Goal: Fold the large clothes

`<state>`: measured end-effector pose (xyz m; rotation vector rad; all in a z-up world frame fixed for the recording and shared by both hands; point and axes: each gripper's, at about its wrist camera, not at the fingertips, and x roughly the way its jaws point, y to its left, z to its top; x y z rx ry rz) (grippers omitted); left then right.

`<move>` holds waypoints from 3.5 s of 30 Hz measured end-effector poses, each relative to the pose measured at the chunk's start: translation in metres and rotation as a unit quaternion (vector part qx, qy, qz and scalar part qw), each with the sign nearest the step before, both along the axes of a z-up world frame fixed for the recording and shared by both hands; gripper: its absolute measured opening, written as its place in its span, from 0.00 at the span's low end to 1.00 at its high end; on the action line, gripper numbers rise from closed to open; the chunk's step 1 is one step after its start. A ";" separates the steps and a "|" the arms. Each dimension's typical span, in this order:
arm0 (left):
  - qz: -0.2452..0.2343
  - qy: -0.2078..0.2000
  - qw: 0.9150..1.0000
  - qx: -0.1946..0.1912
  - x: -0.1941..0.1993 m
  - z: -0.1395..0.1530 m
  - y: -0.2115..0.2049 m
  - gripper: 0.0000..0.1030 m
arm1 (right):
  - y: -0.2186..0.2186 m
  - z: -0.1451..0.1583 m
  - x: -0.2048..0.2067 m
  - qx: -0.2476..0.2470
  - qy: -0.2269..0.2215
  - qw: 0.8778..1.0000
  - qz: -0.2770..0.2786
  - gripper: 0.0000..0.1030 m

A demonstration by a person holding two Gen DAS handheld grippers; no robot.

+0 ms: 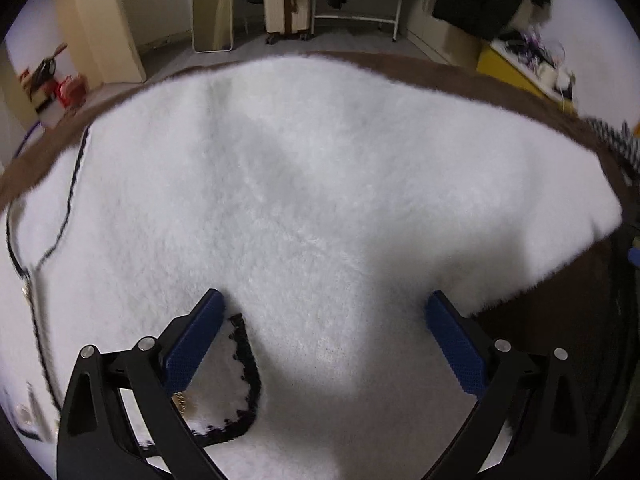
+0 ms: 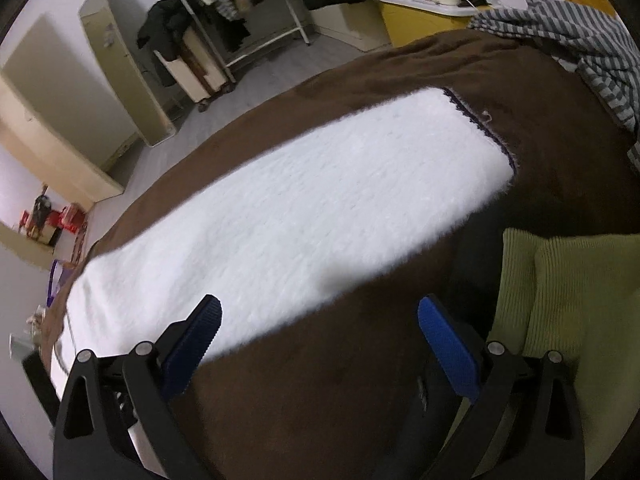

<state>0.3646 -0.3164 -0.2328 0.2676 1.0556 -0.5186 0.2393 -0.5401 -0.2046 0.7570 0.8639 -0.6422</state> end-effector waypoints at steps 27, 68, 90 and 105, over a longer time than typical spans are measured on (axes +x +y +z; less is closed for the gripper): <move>-0.010 -0.018 0.999 0.031 -0.005 -0.006 -0.015 0.95 | -0.093 -0.042 0.014 -0.039 0.032 0.994 -0.096 0.38; 0.071 -0.089 0.993 0.035 -0.019 0.113 0.114 0.94 | 0.155 0.220 0.079 -0.217 -0.171 0.929 0.245 0.14; 0.257 -0.058 0.963 0.065 -0.077 0.045 0.351 0.94 | 0.394 0.002 0.172 -0.119 -0.036 0.879 0.460 0.14; 0.254 -0.070 0.963 0.049 -0.081 0.051 0.353 0.94 | 0.435 -0.022 0.172 -0.103 -0.025 0.857 0.504 0.29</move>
